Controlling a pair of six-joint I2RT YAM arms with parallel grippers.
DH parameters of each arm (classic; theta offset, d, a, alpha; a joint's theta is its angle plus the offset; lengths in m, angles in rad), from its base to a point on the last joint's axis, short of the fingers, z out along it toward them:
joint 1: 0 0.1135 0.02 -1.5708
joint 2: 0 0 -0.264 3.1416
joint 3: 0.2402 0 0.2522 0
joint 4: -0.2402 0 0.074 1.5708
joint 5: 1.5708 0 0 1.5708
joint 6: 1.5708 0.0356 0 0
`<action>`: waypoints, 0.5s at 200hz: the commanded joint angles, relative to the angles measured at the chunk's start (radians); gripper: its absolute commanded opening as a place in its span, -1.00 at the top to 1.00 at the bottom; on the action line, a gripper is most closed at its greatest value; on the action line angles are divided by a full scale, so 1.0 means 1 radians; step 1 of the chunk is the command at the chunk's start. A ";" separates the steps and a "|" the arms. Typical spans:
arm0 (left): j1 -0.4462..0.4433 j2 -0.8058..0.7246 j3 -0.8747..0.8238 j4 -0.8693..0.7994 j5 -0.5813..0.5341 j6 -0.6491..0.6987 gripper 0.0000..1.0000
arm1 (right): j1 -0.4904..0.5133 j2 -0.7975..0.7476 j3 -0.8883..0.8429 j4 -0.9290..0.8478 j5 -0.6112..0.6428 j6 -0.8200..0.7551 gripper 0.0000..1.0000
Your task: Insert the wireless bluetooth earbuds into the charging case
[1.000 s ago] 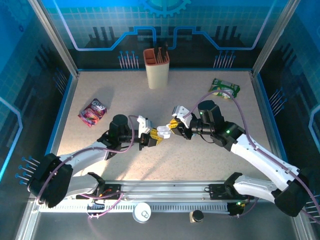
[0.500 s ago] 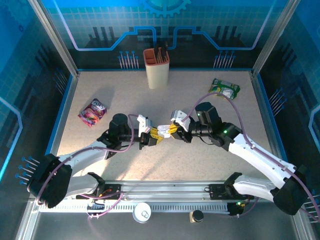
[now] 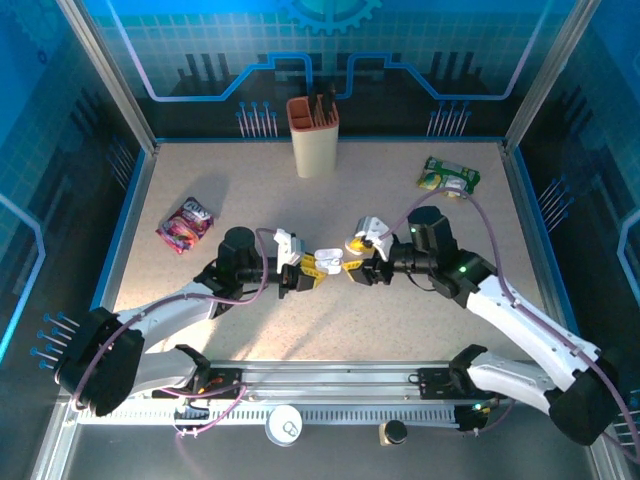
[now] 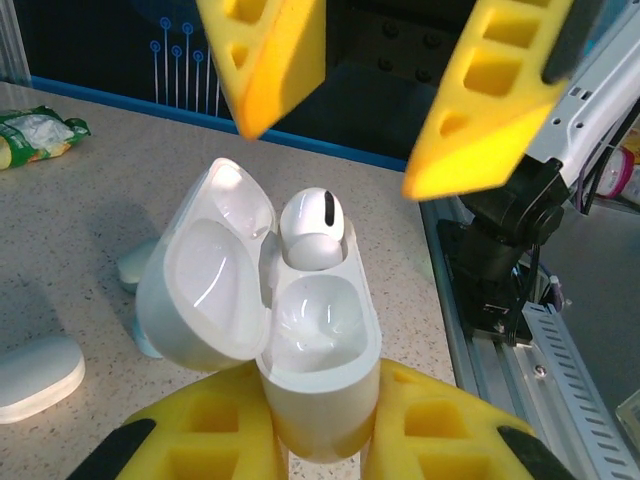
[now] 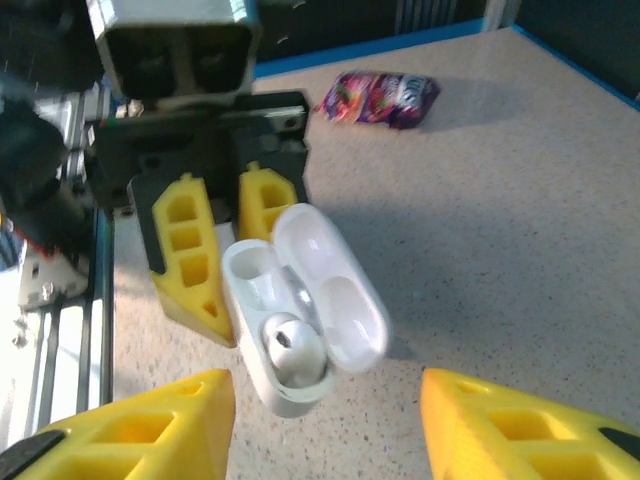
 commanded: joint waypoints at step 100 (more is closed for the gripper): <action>0.023 -0.124 -0.056 0.217 0.010 -0.078 0.71 | -0.082 0.427 0.043 0.149 0.126 0.620 -0.08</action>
